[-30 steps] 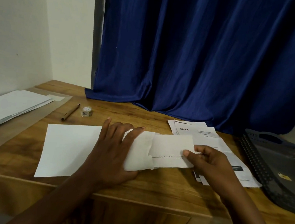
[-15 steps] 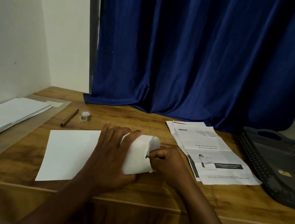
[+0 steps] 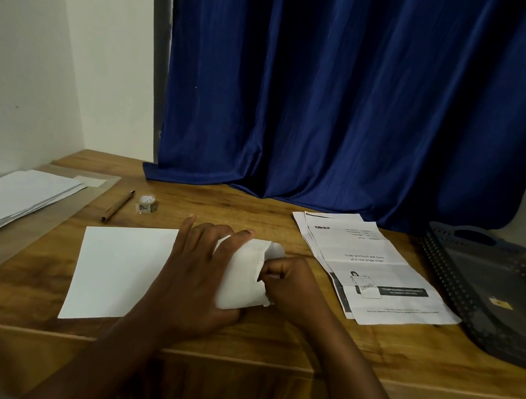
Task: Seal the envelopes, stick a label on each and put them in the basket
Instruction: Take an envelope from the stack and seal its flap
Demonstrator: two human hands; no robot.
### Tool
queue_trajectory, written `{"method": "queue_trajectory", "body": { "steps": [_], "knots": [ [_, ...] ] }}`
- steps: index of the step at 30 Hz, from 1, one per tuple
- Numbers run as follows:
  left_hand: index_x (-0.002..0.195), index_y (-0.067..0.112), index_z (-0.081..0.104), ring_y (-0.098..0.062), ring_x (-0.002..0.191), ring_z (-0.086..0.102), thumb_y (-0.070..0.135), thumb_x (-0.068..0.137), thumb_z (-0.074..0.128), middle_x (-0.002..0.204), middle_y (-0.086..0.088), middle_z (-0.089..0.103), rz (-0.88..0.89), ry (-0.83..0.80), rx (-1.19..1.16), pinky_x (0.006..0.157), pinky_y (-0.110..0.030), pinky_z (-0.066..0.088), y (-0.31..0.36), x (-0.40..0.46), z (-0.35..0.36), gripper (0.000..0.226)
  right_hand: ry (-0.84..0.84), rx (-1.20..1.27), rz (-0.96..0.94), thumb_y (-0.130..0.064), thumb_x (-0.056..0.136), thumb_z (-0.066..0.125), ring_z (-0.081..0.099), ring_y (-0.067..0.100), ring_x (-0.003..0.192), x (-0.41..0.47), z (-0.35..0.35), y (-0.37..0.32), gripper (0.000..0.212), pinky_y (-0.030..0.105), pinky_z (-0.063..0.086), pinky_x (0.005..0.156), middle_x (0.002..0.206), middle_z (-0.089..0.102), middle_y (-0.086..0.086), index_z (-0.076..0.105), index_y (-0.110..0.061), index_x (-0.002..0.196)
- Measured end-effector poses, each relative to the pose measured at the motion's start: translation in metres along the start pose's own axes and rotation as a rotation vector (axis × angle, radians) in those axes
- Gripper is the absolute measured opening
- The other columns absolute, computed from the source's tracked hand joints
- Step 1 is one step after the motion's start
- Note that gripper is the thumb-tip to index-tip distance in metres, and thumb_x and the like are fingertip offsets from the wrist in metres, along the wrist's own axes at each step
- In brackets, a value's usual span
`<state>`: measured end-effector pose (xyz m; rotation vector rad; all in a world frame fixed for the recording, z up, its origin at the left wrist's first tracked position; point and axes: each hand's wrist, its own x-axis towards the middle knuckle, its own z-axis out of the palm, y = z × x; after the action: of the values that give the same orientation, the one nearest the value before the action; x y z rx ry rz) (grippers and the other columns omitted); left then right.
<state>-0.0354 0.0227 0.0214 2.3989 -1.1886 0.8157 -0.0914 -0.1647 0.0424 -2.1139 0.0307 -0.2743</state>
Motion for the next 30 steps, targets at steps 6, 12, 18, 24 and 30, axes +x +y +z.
{"method": "queue_trajectory", "body": {
  "steps": [6, 12, 18, 24, 30],
  "knots": [
    [0.152, 0.019, 0.036, -0.029, 0.132, 0.046, 0.071, 0.062, 0.075, 0.141, -0.009, 0.049, 0.001, 0.001, 0.001, 0.118, -0.064, 0.020, -0.002, 0.000, 0.002, 0.111, -0.010, 0.019, 0.002, 0.004, 0.094, 0.049, 0.070, 0.010, 0.084, 0.004, 0.007, 0.004, 0.039, 0.018, 0.053, 0.063, 0.088, 0.076, -0.012, 0.082, -0.016, 0.095],
    [0.155, 0.025, 0.025, -0.024, 0.145, 0.031, 0.090, 0.063, 0.063, 0.155, -0.002, 0.035, -0.072, -0.074, -0.097, 0.122, -0.060, 0.015, -0.004, -0.001, 0.005, 0.119, 0.100, 0.112, 0.009, -0.028, 0.097, 0.063, 0.068, -0.007, 0.087, -0.007, -0.017, 0.013, 0.029, 0.011, 0.054, 0.071, 0.088, 0.074, -0.027, 0.077, -0.047, 0.080],
    [0.160, 0.041, 0.003, -0.005, 0.152, -0.022, 0.082, 0.091, 0.007, 0.168, 0.016, -0.011, -0.103, -0.467, -0.076, 0.126, -0.047, -0.004, -0.014, -0.004, 0.022, 0.080, 0.358, -0.071, 0.026, -0.032, 0.098, 0.057, 0.066, -0.006, 0.091, -0.019, -0.032, 0.038, 0.017, 0.024, 0.056, 0.079, 0.102, 0.070, -0.030, 0.069, -0.039, 0.109],
    [0.159, 0.042, -0.010, -0.003, 0.151, -0.020, 0.075, 0.094, 0.005, 0.166, 0.019, -0.015, -0.095, -0.640, -0.021, 0.125, -0.040, -0.012, -0.019, -0.001, 0.028, 0.074, 0.112, -0.660, -0.011, -0.028, 0.104, 0.046, 0.037, 0.015, 0.145, -0.024, -0.022, 0.059, 0.042, 0.033, 0.026, 0.119, 0.158, 0.042, -0.005, 0.051, -0.029, 0.145],
    [0.159, 0.041, -0.008, -0.003, 0.152, -0.017, 0.075, 0.094, 0.006, 0.167, 0.018, -0.013, -0.093, -0.637, -0.012, 0.126, -0.042, -0.009, -0.019, -0.002, 0.029, 0.075, -0.097, -0.649, -0.090, -0.036, 0.107, 0.036, 0.006, 0.010, 0.154, -0.020, -0.010, 0.055, 0.050, 0.037, 0.001, 0.124, 0.166, 0.018, -0.011, 0.026, -0.034, 0.156]
  ]
}}
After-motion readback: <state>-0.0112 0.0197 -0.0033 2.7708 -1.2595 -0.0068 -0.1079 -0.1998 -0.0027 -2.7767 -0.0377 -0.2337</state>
